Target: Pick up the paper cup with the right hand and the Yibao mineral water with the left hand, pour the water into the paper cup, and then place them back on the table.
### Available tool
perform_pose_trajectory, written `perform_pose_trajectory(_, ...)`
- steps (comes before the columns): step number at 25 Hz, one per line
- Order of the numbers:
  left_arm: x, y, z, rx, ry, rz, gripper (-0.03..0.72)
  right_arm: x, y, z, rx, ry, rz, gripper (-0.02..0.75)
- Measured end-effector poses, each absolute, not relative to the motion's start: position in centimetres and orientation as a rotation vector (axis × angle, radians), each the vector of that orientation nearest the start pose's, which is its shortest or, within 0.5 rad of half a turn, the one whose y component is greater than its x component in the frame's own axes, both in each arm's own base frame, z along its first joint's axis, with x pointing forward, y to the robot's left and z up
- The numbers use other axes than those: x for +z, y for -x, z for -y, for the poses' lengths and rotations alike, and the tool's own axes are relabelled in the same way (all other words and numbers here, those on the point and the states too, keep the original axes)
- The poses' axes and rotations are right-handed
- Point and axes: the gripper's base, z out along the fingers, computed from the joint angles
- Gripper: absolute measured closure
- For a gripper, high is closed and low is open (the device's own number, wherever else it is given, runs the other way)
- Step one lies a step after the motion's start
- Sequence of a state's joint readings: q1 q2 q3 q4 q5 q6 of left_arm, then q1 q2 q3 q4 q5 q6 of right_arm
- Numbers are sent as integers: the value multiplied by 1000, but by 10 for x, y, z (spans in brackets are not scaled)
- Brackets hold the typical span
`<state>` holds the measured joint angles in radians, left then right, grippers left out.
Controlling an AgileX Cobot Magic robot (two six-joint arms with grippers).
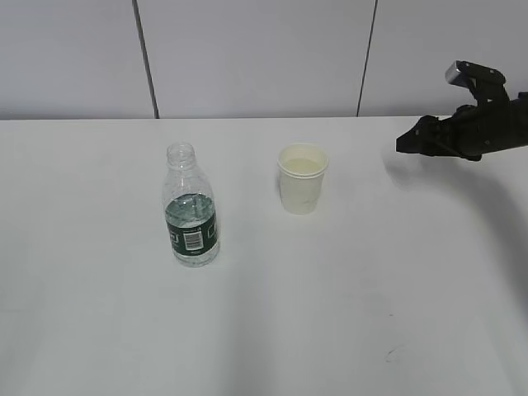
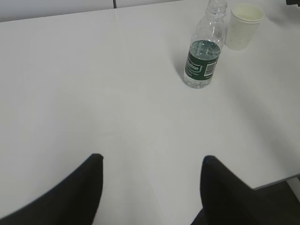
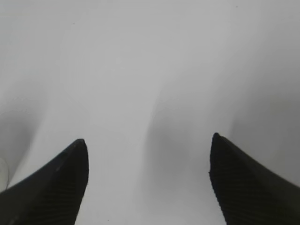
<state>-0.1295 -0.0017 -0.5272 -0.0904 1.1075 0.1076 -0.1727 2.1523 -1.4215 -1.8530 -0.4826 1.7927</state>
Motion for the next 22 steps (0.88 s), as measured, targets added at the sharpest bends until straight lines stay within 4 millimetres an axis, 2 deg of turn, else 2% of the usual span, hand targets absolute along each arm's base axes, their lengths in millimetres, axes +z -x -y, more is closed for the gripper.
perform_pose_trajectory(8, 281, 11, 6, -123, -252, -2045, 273, 147, -457, 36, 461, 138, -2291, 143)
perform_pose_trajectory(12, 281, 11, 6, -123, -252, -2045, 273, 145, -450, 34, 485, 120, -2273, 143)
perform_pose_trajectory(17, 281, 11, 6, -123, -252, -2045, 284, 165, -437, 34, 429, 101, -2154, 143)
perform_pose_trajectory(22, 281, 11, 6, -123, -252, -2045, 291, 185, -413, 44, 223, -3, -2090, 143)
